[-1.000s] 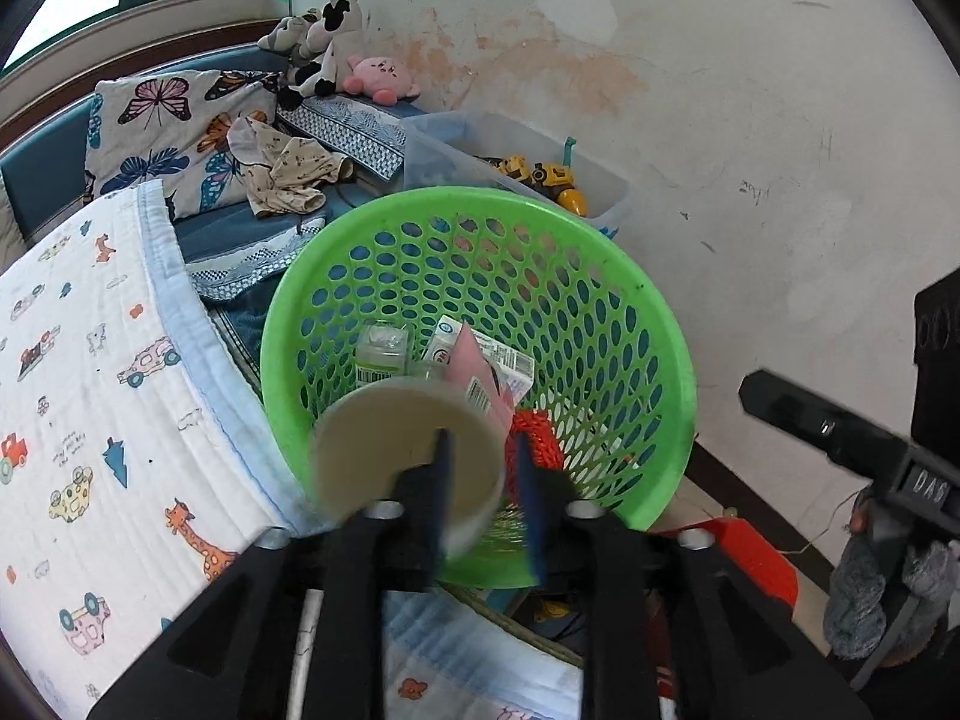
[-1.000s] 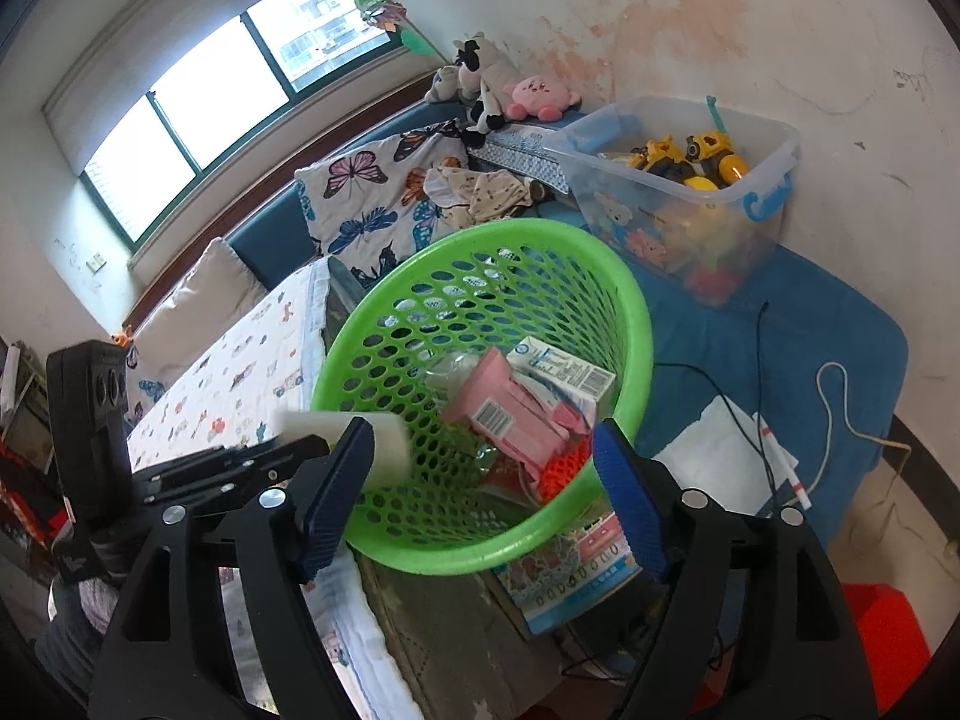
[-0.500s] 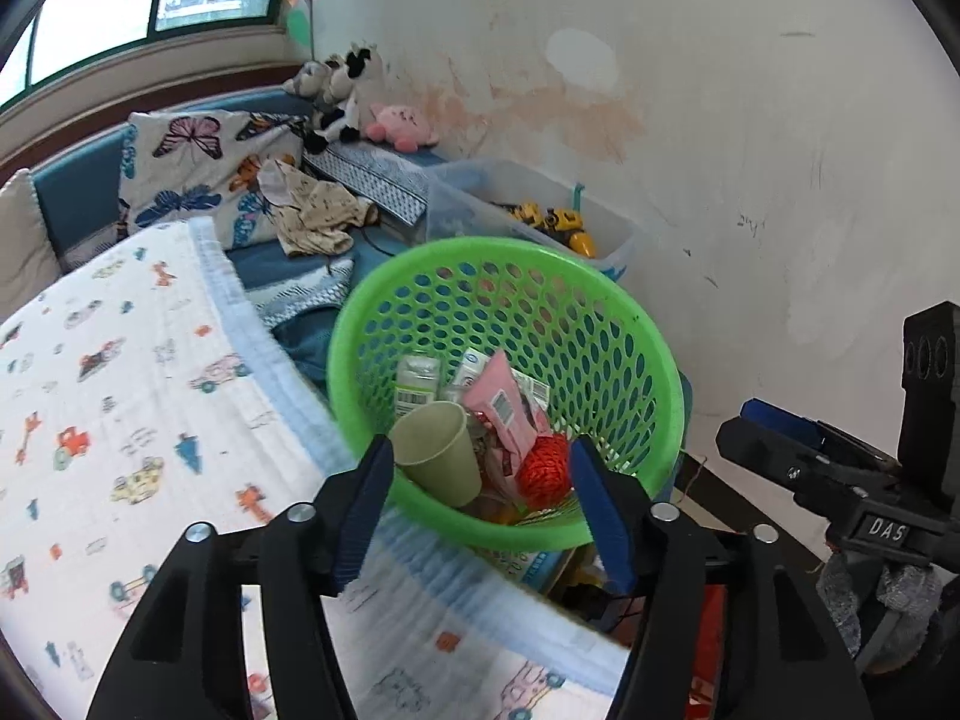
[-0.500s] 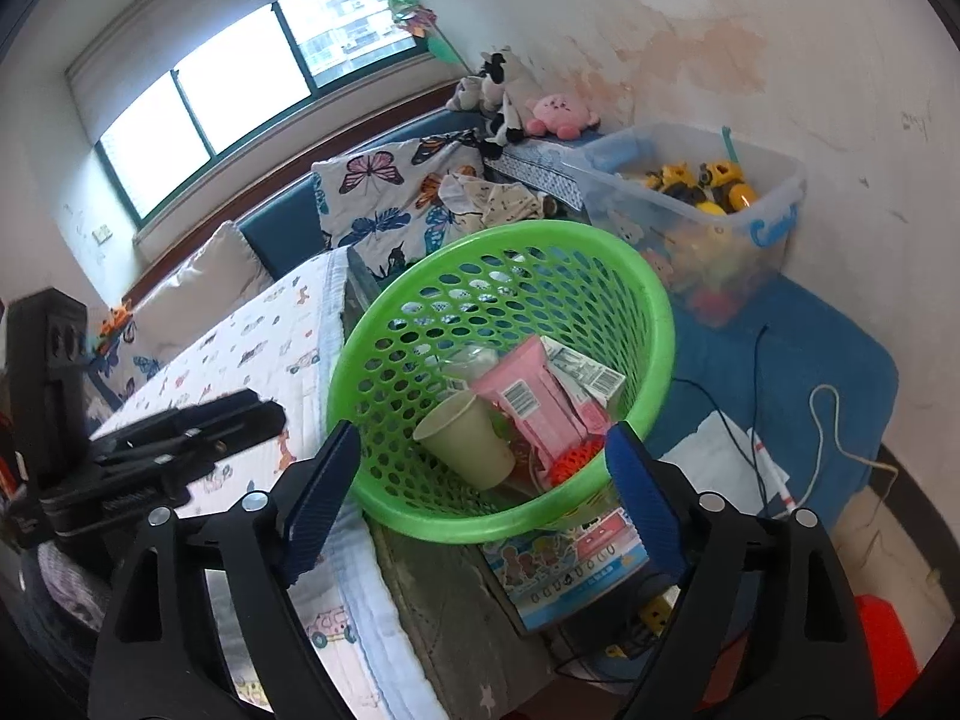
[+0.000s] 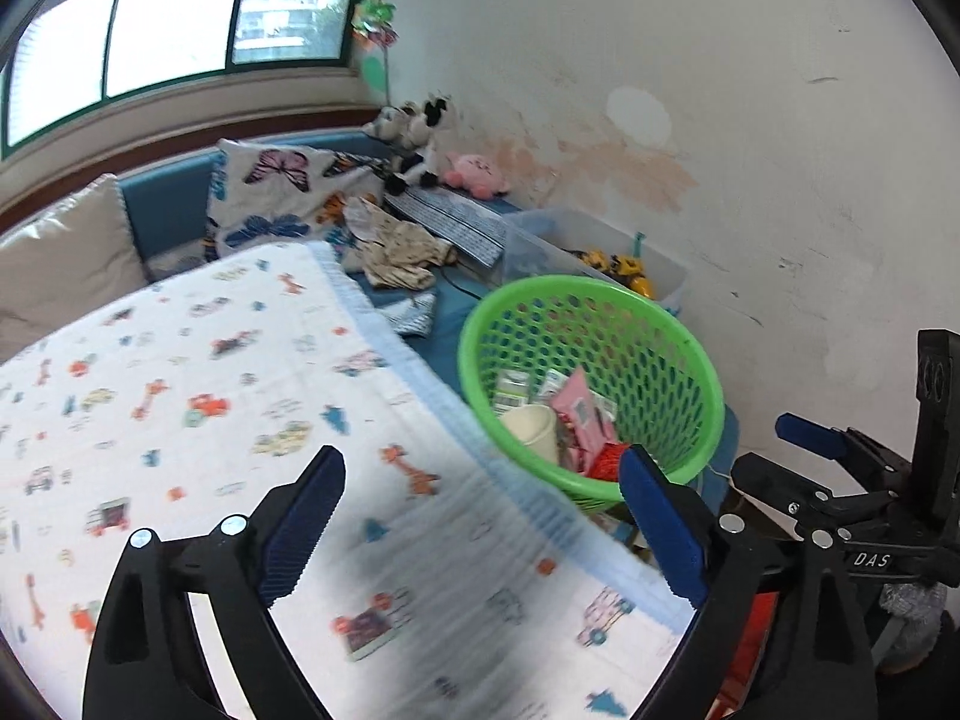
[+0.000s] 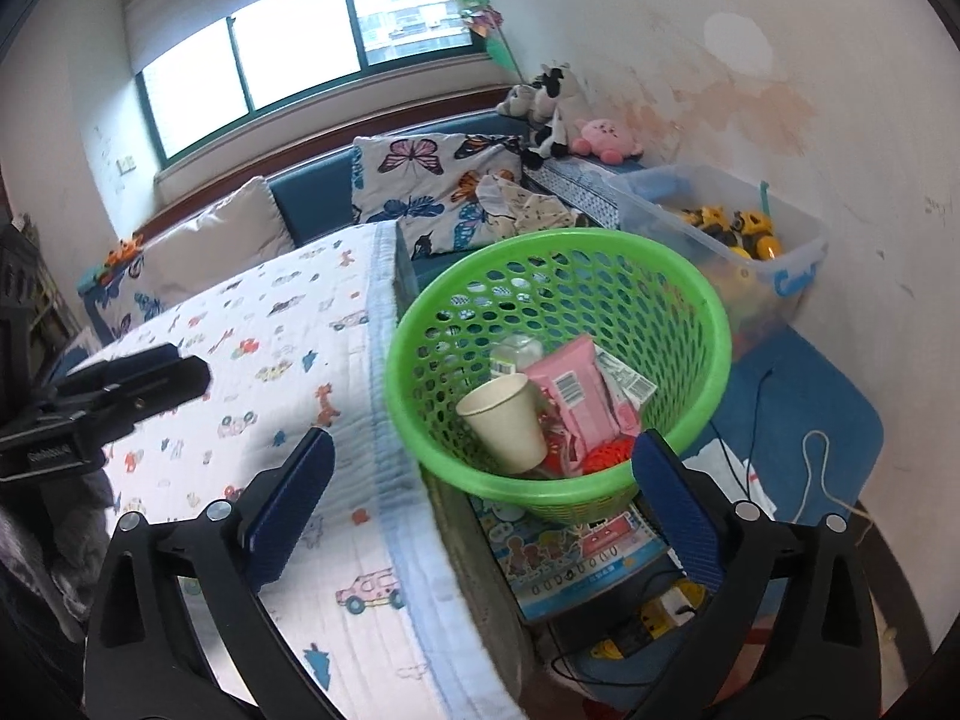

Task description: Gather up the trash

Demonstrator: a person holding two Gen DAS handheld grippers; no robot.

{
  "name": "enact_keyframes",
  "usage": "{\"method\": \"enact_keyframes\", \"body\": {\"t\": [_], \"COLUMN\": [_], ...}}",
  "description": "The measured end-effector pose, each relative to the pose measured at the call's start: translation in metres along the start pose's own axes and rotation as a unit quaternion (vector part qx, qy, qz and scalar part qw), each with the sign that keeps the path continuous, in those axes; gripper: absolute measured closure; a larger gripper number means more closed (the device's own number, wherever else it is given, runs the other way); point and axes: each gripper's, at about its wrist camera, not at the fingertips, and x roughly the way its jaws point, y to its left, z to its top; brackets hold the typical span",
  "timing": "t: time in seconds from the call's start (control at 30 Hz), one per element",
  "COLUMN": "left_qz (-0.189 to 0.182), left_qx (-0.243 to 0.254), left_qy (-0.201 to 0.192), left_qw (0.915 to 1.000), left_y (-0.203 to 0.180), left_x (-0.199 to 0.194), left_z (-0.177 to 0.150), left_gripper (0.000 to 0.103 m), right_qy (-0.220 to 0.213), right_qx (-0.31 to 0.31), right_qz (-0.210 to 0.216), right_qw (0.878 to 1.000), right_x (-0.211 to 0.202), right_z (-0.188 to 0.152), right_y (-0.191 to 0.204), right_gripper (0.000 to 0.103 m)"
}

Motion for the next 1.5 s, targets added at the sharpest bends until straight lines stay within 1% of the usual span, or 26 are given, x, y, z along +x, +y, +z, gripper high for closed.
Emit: {"method": "enact_keyframes", "body": {"t": [0.03,0.13,0.33,0.47,0.63,0.8,1.13,1.33,1.5], "left_qz": [0.012,0.032,0.058,0.071,0.096,0.130,0.160,0.183,0.183], "left_qx": [0.000,-0.004,-0.016,-0.033,-0.047,-0.055,-0.080,-0.078,-0.084], "left_qy": [-0.004,-0.016,-0.024,-0.028,-0.038,-0.043,-0.048,-0.060,-0.064], "left_qw": [0.9999,0.9994,0.9979,0.9965,0.9936,0.9891,0.9827,0.9782,0.9774], "left_y": [0.003,0.011,0.024,0.035,0.046,0.056,0.065,0.063,0.061], "left_x": [-0.006,-0.022,-0.049,-0.067,-0.085,-0.100,-0.117,-0.130,-0.134], "left_z": [-0.002,-0.007,-0.023,-0.038,-0.053,-0.068,-0.089,-0.095,-0.098], "left_gripper": [0.010,0.009,0.008,0.007,0.007,0.007,0.007,0.007,0.007], "right_qy": [0.000,-0.001,-0.004,-0.011,-0.019,-0.020,-0.032,-0.037,-0.040], "right_qx": [-0.003,-0.011,-0.020,-0.026,-0.042,-0.033,-0.038,-0.043,-0.046], "right_qz": [-0.002,0.000,-0.005,-0.003,-0.011,-0.002,0.003,0.003,0.006], "right_qw": [1.000,1.000,1.000,1.000,0.999,0.999,0.999,0.998,0.998], "right_x": [-0.001,-0.002,-0.008,-0.014,-0.022,-0.028,-0.044,-0.051,-0.055], "right_z": [-0.002,-0.006,-0.011,-0.014,-0.020,-0.026,-0.037,-0.042,-0.045], "right_y": [0.004,0.014,0.032,0.043,0.056,0.063,0.077,0.082,0.085], "right_gripper": [0.005,0.004,0.004,0.004,0.004,0.004,0.004,0.004,0.004]}}
